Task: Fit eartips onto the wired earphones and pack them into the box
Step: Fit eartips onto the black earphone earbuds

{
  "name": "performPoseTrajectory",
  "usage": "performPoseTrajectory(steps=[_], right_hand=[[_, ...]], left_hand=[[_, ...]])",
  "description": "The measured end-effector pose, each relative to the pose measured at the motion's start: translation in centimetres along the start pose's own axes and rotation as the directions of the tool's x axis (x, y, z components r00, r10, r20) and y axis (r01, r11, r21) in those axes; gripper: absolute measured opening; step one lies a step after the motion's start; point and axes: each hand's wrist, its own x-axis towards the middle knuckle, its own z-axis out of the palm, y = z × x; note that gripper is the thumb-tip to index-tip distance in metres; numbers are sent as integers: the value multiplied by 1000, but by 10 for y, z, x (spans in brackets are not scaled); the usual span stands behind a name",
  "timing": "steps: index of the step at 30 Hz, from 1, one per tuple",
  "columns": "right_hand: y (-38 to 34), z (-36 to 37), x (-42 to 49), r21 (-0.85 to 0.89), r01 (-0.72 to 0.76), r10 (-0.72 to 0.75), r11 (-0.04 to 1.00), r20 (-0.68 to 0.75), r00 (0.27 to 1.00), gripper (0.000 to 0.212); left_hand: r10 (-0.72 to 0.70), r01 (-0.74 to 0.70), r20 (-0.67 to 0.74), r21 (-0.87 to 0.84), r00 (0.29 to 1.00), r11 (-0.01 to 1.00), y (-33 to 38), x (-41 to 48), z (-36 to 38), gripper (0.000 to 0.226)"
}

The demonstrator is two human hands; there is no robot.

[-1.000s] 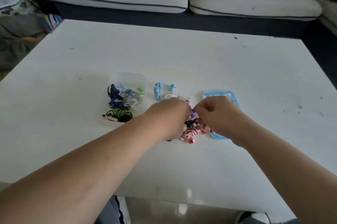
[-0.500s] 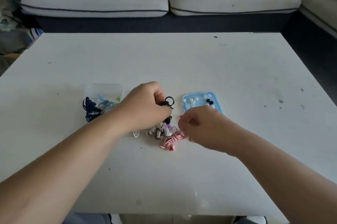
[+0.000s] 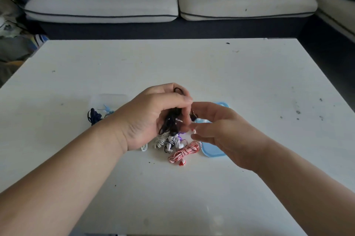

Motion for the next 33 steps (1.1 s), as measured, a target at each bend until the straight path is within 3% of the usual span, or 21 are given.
performPoseTrajectory(steps=[3, 7, 15, 19, 23, 28, 29, 31, 33], right_hand=[[-4, 3, -4, 150, -24, 4, 988, 137, 991, 48], [-11, 5, -9, 233, -46, 2, 971, 188, 982, 35], [-14, 9, -11, 408, -70, 22, 910, 122, 992, 34], [-12, 10, -8, 402, -22, 2, 915, 51, 999, 29], [-11, 8, -6, 326, 44, -19, 944, -80, 997, 22], [-13, 7, -6, 231, 90, -54, 969, -159, 986, 20], [-13, 6, -7, 166, 100, -70, 981, -179, 981, 19], [-14, 5, -10, -141, 123, -152, 982, -219, 964, 22], [-11, 8, -11, -435, 138, -248, 890, -208, 946, 22]], left_hand=[[21, -22, -20, -63, 1000, 998, -3, 2, 0, 9], [-2, -5, -45, -145, 999, 989, -2, 2, 5, 11], [25, -49, -143, -170, 989, 984, -8, 6, 11, 25], [54, -73, -155, -123, 987, 990, -12, 7, 10, 29], [111, -104, -236, 41, 965, 994, -16, 10, 5, 19], [181, -51, -350, 351, 919, 935, -23, 11, 2, 27], [183, -39, -354, 379, 917, 925, -24, 11, 2, 28], [213, -22, -349, 478, 913, 878, -25, 11, 3, 28], [249, -31, -308, 571, 918, 820, -26, 10, 4, 23]])
